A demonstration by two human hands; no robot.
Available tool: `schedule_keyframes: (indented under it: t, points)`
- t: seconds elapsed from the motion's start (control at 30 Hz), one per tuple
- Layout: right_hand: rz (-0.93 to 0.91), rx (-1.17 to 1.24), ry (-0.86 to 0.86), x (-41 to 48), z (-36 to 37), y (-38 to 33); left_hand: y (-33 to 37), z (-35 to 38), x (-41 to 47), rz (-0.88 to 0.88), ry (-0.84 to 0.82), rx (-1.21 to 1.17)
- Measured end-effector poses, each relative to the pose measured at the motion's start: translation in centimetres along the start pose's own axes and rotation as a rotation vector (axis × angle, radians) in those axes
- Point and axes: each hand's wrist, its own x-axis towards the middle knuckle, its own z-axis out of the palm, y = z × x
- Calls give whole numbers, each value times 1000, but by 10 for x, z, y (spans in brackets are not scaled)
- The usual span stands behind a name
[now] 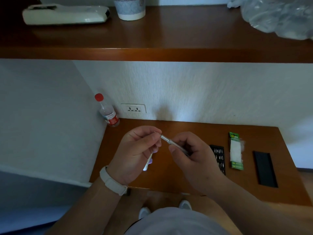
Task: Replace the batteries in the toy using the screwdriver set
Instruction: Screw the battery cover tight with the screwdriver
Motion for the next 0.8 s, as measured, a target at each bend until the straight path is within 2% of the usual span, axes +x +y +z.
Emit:
schedule_keyframes:
  t: [0.17,0.3,0.6,0.8]
  points:
    - [33,0,-8,-3,6,-2,-4,-4,-2,18,37,71]
    - [81,-2,-15,-5,10,1,-7,-7,-5,30,96,229]
    - [172,-4,-38,-2,29,19,-32,-39,-14,-34,146,438]
    - [291,-71,-41,6,50,47,-67,-90,-3,-119,407,707]
